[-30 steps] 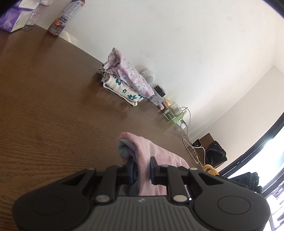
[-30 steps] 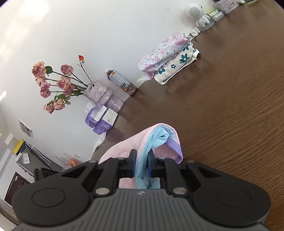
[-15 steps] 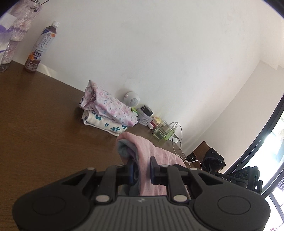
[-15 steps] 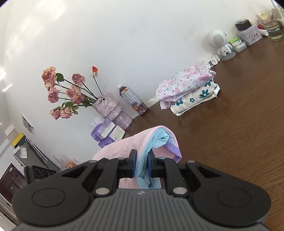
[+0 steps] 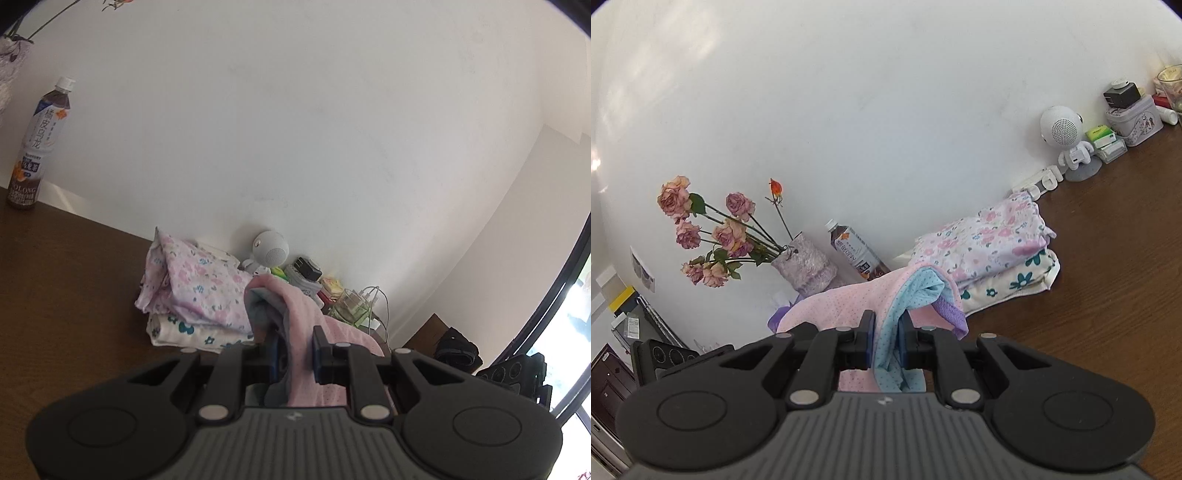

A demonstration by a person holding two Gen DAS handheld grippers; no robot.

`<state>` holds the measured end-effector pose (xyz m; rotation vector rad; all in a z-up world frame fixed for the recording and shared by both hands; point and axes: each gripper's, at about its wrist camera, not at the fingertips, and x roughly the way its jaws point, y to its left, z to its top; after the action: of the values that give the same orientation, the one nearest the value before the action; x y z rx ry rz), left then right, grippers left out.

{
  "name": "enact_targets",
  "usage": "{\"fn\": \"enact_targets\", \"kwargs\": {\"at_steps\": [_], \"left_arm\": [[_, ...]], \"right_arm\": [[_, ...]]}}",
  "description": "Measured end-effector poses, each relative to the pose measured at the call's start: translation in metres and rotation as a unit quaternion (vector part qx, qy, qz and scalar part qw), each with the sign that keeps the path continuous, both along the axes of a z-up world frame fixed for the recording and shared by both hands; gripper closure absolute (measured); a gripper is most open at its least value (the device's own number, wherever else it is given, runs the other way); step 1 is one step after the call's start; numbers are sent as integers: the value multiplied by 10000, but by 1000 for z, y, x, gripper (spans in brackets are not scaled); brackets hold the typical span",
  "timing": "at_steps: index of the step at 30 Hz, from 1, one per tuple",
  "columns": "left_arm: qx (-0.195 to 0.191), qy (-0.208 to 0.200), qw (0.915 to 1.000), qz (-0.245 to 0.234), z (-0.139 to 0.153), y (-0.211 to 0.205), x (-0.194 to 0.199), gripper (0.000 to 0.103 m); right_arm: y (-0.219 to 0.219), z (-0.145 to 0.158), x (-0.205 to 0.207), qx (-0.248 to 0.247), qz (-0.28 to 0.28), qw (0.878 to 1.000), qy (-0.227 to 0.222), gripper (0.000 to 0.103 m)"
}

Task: Fold clothes
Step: 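Lift the pink bundle with the right gripper while the left gripper holds it, then carry the pink bundle with both grippers onto the folded floral stack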

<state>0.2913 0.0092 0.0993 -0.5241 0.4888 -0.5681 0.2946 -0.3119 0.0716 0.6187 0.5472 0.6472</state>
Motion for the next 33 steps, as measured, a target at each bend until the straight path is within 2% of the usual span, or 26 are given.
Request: {"fn": "enact_targets", "kwargs": {"at_steps": [8,14,18,22,25,33], "left_arm": [[162,28,9995,264,-2,-14,70,87],[-96,178,9985,510,-22,-15,128,87],[-82,340,9972,667,-36,-16,159,87],[39,508,9955,798,-52,-14,175,87],[-99,647,9945,822,-63,-9,182,87],[-253,724,9938,809,-71,-6,187,84]], "right_arm": [[-7,-2,74,83,-272,9996,11,91],[-7,-18,134,200,-427,9987,192,91],[-5,-25,173,224,-516,9979,307,91],[0,-32,202,42,-569,9977,368,91],[2,-39,214,-79,-550,9976,406,91],[-7,-57,223,148,-554,9971,503,91]]}}
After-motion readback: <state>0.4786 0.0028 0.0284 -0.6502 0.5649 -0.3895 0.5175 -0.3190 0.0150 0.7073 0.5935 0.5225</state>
